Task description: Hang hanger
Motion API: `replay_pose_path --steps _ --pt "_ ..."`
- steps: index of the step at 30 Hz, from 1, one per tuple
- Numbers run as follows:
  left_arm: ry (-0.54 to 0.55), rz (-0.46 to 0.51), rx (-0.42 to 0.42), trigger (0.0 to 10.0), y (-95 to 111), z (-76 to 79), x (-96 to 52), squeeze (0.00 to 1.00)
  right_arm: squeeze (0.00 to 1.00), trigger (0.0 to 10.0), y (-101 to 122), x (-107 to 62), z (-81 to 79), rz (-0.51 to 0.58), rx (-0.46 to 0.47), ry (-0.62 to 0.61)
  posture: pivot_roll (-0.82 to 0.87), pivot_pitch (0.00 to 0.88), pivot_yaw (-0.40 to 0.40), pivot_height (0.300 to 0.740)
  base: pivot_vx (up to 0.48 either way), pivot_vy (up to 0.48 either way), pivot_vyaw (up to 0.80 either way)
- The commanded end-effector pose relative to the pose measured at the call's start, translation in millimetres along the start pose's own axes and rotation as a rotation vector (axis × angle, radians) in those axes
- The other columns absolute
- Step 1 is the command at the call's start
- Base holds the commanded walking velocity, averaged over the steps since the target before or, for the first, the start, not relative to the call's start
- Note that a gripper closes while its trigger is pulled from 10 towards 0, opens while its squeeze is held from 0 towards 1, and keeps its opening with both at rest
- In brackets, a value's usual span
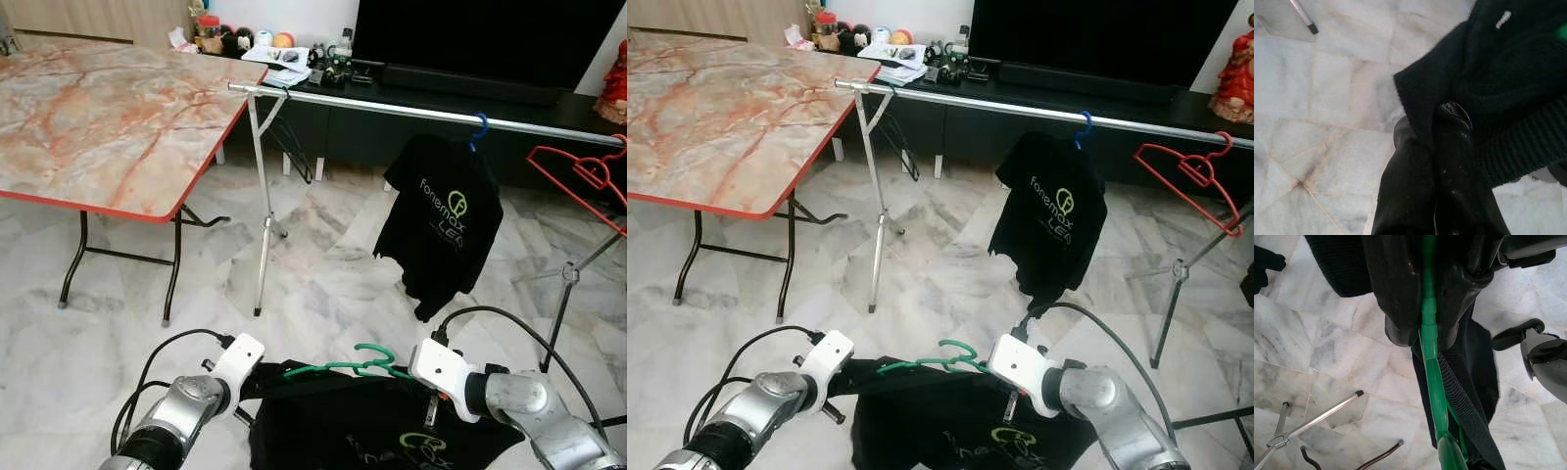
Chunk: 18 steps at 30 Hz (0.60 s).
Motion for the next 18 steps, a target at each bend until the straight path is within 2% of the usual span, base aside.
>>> replay_pose_path --steps 1,3,7,8,9,15,17,18 --pt "0.128 -0.338 0.034 0.0 -93 -44.0 -27.3 0.00 0.00 10.0 -5 -46.6 65.7 0.007 0.068 -0.302 0.06 0.099 -0.068 0.740 0.000 0.000 0.00" --pt "0.094 -0.376 0.077 0.0 -101 -40.0 -28.9 0.00 0.00 10.0 1 -49.0 73.3 0.052 0.096 -0.341 0.06 0.099 -0.068 0.740 0.000 0.000 0.00" --pt "0.118 -0.462 0.188 0.0 -116 -46.1 -35.1 0.00 0.00 10.0 8 -55.8 88.9 0.099 0.138 -0.423 0.05 0.099 -0.066 0.740 0.000 0.000 0.00" --pt "0.118 -0.462 0.188 0.0 -116 -46.1 -35.1 0.00 0.00 10.0 8 -55.8 88.9 0.099 0.138 -0.423 0.05 0.099 -0.066 0.740 0.000 0.000 0.00" --pt "0.123 -0.506 0.228 0.0 -125 -48.7 -39.0 0.00 0.00 10.0 9 -60.3 96.1 0.108 0.150 -0.463 0.05 0.099 -0.067 0.740 0.000 0.000 0.00" --pt "0.094 -0.522 0.227 0.0 -131 -44.4 -40.2 0.00 0.00 10.0 13 -64.4 104.4 0.162 0.213 -0.516 0.06 0.101 -0.067 0.740 0.000 0.000 0.00" --pt "0.078 -0.524 0.221 0.0 -132 -41.9 -40.1 0.00 0.00 10.0 18 -65.1 106.1 0.204 0.249 -0.522 0.06 0.102 -0.068 0.740 0.000 0.000 0.00" --pt "0.062 -0.526 0.222 0.0 -132 -39.7 -39.9 0.00 0.00 10.0 23 -66.3 108.3 0.251 0.297 -0.523 0.06 0.101 -0.067 0.740 0.000 0.000 0.00"
Point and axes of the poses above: a point about 5 cm out from each wrist's last joint towards the gripper, its own x axis pointing out of the wrist towards the gripper, its own y axis along the axis of the wrist's last joint, z = x × y, the point moved 5 cm from there along x, pointing out of the wrist towards the gripper, and after that the axes turned 2 degrees about -x, right-handed, at the moved point
